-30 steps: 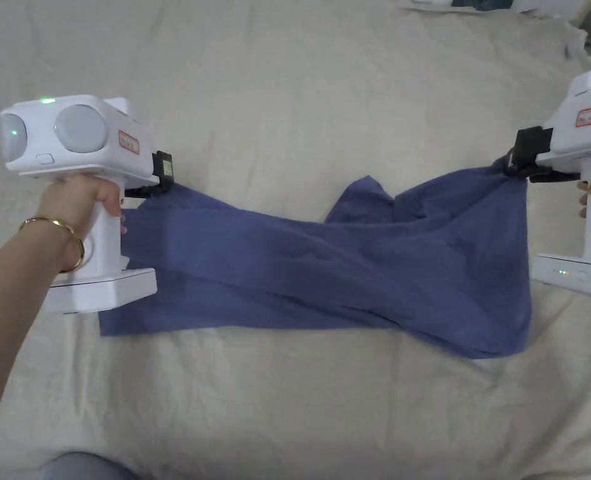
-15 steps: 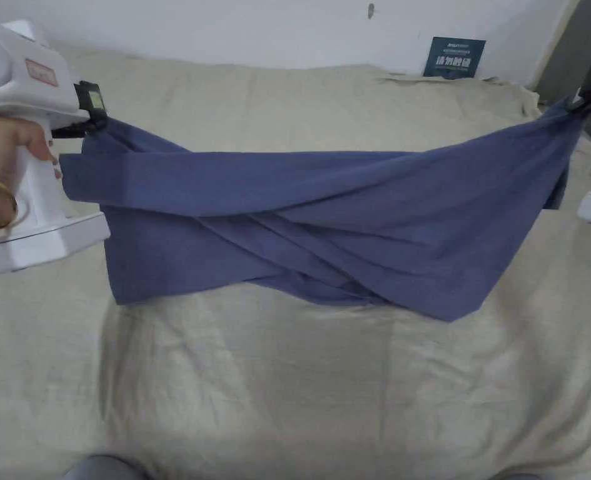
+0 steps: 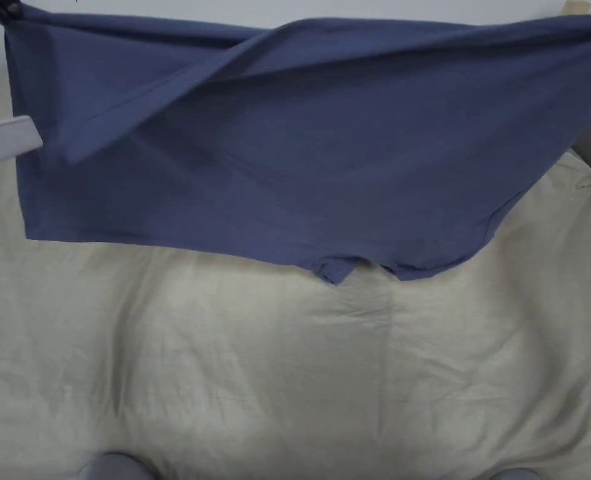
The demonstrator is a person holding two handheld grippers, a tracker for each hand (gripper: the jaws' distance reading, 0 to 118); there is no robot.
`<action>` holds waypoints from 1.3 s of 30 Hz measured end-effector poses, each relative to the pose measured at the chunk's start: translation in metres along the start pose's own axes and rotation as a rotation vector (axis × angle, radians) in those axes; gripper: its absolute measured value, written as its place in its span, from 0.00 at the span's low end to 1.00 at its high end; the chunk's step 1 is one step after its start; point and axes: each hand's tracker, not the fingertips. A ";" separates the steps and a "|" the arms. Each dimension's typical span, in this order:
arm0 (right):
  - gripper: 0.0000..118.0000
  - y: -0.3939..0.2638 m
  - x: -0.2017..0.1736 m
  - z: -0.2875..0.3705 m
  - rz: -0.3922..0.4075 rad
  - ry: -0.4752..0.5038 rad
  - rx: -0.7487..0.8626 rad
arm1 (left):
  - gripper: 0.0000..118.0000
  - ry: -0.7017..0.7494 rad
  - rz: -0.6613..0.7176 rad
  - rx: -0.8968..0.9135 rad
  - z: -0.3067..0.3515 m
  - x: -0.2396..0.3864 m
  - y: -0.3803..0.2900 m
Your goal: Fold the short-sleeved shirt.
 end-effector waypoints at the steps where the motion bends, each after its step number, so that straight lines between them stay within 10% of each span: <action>1: 0.01 0.005 -0.003 0.000 0.007 -0.006 0.011 | 0.00 0.004 -0.003 0.013 0.001 0.003 0.006; 28: 0.00 0.204 -0.090 -0.170 0.157 -0.215 0.369 | 0.00 0.096 -0.027 0.142 -0.217 0.109 0.102; 39: 0.00 0.171 -0.078 -0.230 0.163 -0.191 0.325 | 0.00 0.081 -0.025 0.065 -0.293 0.122 0.038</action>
